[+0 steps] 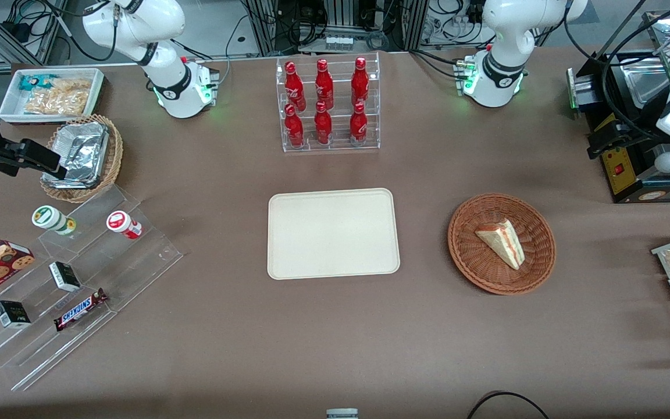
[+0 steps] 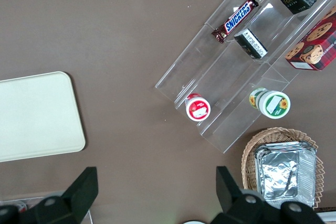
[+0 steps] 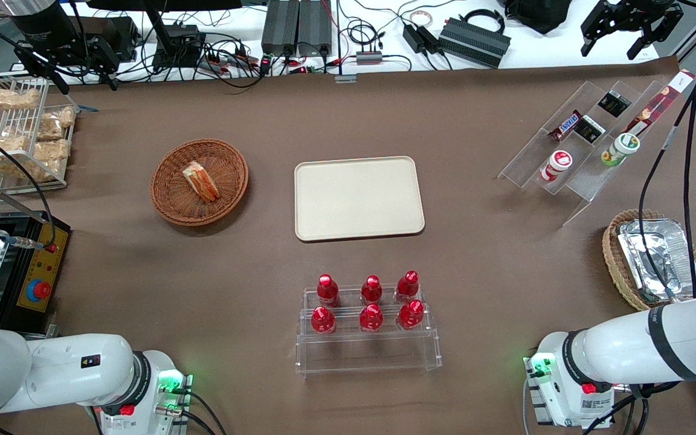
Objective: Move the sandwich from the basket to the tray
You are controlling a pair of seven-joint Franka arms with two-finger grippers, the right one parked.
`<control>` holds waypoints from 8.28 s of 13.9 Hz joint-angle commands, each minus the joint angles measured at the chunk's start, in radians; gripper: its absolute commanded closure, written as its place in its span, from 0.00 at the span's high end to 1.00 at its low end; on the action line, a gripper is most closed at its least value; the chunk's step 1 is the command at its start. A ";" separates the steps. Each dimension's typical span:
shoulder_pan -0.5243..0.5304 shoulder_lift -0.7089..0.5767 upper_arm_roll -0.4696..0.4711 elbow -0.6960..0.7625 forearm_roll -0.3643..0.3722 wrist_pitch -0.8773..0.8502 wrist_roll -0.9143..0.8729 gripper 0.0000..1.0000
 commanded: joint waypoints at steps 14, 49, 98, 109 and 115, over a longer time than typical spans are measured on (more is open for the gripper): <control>-0.015 0.151 -0.058 -0.327 0.004 0.473 -0.216 1.00; -0.015 0.259 -0.188 -0.213 0.015 0.459 -0.762 0.04; -0.093 0.344 -0.411 0.087 0.253 0.224 -0.875 1.00; 0.050 0.158 -0.280 0.069 0.135 -0.005 -0.405 1.00; -0.154 0.044 0.084 -0.020 0.023 -0.008 -0.155 1.00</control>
